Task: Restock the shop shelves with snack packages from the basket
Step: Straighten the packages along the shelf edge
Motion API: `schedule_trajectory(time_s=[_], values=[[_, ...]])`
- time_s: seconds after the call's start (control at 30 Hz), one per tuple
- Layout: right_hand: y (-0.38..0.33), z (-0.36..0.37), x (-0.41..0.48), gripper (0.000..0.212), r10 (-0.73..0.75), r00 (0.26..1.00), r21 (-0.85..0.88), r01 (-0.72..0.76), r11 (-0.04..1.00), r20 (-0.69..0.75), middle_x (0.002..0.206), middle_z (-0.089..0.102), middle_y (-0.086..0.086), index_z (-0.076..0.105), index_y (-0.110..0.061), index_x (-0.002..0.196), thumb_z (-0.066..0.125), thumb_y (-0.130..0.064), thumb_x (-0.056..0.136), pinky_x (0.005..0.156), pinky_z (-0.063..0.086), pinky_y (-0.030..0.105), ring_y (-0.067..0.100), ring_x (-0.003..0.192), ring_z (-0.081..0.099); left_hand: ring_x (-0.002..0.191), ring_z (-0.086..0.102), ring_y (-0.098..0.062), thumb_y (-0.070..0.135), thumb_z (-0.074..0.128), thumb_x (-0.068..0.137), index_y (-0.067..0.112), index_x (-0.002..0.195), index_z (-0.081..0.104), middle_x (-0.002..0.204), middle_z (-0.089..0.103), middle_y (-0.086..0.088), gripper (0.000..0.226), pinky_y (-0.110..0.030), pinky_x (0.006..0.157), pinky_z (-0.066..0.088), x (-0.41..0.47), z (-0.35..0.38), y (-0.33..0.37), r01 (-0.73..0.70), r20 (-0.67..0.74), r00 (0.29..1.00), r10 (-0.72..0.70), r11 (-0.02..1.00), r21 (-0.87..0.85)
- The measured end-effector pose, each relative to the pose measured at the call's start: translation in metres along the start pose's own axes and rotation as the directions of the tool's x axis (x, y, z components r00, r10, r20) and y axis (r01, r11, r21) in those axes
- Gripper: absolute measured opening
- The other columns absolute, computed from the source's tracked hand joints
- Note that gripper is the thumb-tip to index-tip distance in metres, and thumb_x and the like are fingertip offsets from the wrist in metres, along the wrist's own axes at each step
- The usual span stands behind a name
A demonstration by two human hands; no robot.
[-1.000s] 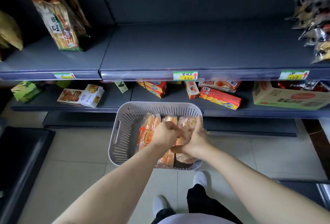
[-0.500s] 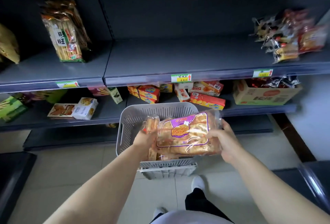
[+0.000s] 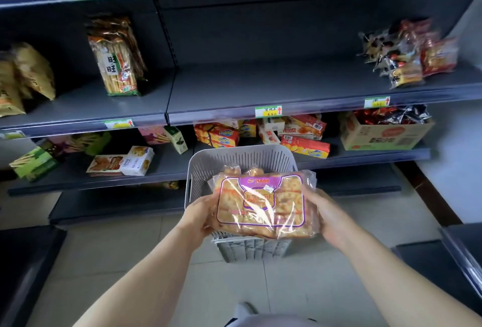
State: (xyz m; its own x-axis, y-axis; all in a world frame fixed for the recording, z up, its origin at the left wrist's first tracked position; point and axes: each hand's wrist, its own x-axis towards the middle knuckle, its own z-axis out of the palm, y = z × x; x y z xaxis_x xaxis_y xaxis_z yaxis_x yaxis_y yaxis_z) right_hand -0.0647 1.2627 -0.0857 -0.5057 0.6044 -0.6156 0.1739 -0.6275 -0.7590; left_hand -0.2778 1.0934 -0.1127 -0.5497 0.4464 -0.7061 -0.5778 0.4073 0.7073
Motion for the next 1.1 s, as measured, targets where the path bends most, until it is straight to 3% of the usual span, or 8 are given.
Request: schedule_trajectory(time_s=[0.1, 0.17, 0.33, 0.47, 0.63, 0.77, 0.87, 1.1], values=[[0.004, 0.004, -0.006, 0.062, -0.029, 1.0, -0.048, 0.029, 0.998, -0.008, 0.109, 0.073, 0.008, 0.053, -0.015, 0.128, 0.075, -0.043, 0.077, 0.086, 0.056, 0.05, 0.029, 0.097, 0.071, 0.091, 0.073, -0.031, 0.038, 0.071, 0.087, 0.011, 0.115, 0.067, 0.096, 0.077, -0.01, 0.039, -0.05, 0.089, 0.057, -0.014, -0.008, -0.002, -0.027, -0.007, 1.0, 0.027, 0.999, -0.034], [0.005, 0.009, -0.013, 0.057, -0.046, 0.998, -0.075, 0.043, 0.996, -0.041, 0.114, 0.07, 0.008, 0.048, -0.016, 0.13, 0.072, -0.04, 0.084, 0.082, 0.056, 0.045, 0.028, 0.099, 0.069, 0.094, 0.073, -0.036, 0.04, 0.08, 0.077, 0.007, 0.121, 0.064, 0.101, 0.075, -0.015, 0.058, -0.057, 0.092, 0.054, -0.028, -0.015, -0.005, -0.01, -0.025, 1.0, 0.01, 0.999, -0.038], [0.001, 0.035, -0.038, 0.053, -0.165, 0.986, -0.206, 0.156, 0.966, -0.026, 0.137, 0.052, 0.002, 0.037, -0.027, 0.138, 0.06, -0.044, 0.093, 0.105, 0.043, 0.048, 0.025, 0.12, 0.055, 0.065, 0.067, -0.02, 0.042, 0.08, 0.077, 0.009, 0.108, 0.069, 0.089, 0.075, -0.007, 0.047, -0.026, 0.056, 0.051, -0.075, -0.029, -0.005, -0.066, -0.267, 0.963, 0.047, 0.996, -0.062], [-0.013, 0.073, -0.059, 0.055, -0.209, 0.969, -0.27, 0.238, 0.933, 0.131, 0.129, 0.052, -0.005, 0.039, -0.03, 0.136, 0.066, -0.039, 0.09, 0.084, 0.046, 0.035, 0.017, 0.11, 0.054, 0.038, 0.055, -0.009, 0.036, 0.075, 0.084, 0.008, 0.104, 0.07, 0.074, 0.071, -0.005, 0.034, -0.017, 0.037, 0.04, -0.119, -0.053, 0.017, -0.208, -0.366, 0.917, 0.159, 0.973, -0.097], [-0.045, 0.142, -0.084, 0.067, -0.337, 0.906, -0.378, 0.415, 0.828, 0.256, 0.151, 0.037, -0.005, 0.028, -0.028, 0.15, 0.061, -0.041, 0.093, 0.099, 0.043, 0.038, 0.023, 0.133, 0.044, 0.075, 0.068, -0.019, 0.032, 0.079, 0.08, 0.014, 0.107, 0.072, 0.095, 0.074, -0.005, 0.033, -0.025, 0.055, 0.047, -0.154, -0.101, 0.065, -0.41, -0.483, 0.82, 0.307, 0.904, -0.122], [-0.076, 0.203, -0.094, 0.043, -0.458, 0.851, -0.354, 0.523, 0.775, 0.255, 0.129, 0.059, 0.0, 0.047, -0.026, 0.136, 0.058, -0.037, 0.096, 0.068, 0.052, 0.03, 0.019, 0.107, 0.061, 0.095, 0.07, -0.028, 0.037, 0.083, 0.075, 0.015, 0.109, 0.071, 0.102, 0.074, -0.006, 0.042, -0.041, 0.085, 0.057, -0.167, -0.143, 0.112, -0.519, -0.52, 0.759, 0.393, 0.846, -0.118], [-0.099, 0.253, -0.094, 0.03, -0.541, 0.806, -0.31, 0.592, 0.744, 0.24, 0.114, 0.065, -0.001, 0.053, -0.027, 0.124, 0.054, -0.037, 0.096, 0.074, 0.059, 0.038, 0.018, 0.097, 0.066, 0.098, 0.068, -0.027, 0.039, 0.082, 0.077, 0.023, 0.095, 0.068, 0.103, 0.071, -0.004, 0.028, -0.044, 0.093, 0.055, -0.17, -0.173, 0.154, -0.576, -0.519, 0.73, 0.445, 0.809, -0.117], [-0.163, 0.359, -0.081, 0.038, -0.721, 0.69, -0.382, 0.686, 0.619, 0.07, 0.104, 0.059, -0.006, 0.055, -0.046, 0.098, 0.043, -0.064, 0.067, 0.09, 0.044, 0.047, 0.022, 0.098, 0.054, 0.091, 0.07, -0.022, 0.04, 0.077, 0.082, 0.019, 0.108, 0.069, 0.096, 0.074, -0.001, 0.034, -0.035, 0.081, 0.057, -0.163, -0.228, 0.266, -0.716, -0.43, 0.65, 0.627, 0.695, -0.067]])
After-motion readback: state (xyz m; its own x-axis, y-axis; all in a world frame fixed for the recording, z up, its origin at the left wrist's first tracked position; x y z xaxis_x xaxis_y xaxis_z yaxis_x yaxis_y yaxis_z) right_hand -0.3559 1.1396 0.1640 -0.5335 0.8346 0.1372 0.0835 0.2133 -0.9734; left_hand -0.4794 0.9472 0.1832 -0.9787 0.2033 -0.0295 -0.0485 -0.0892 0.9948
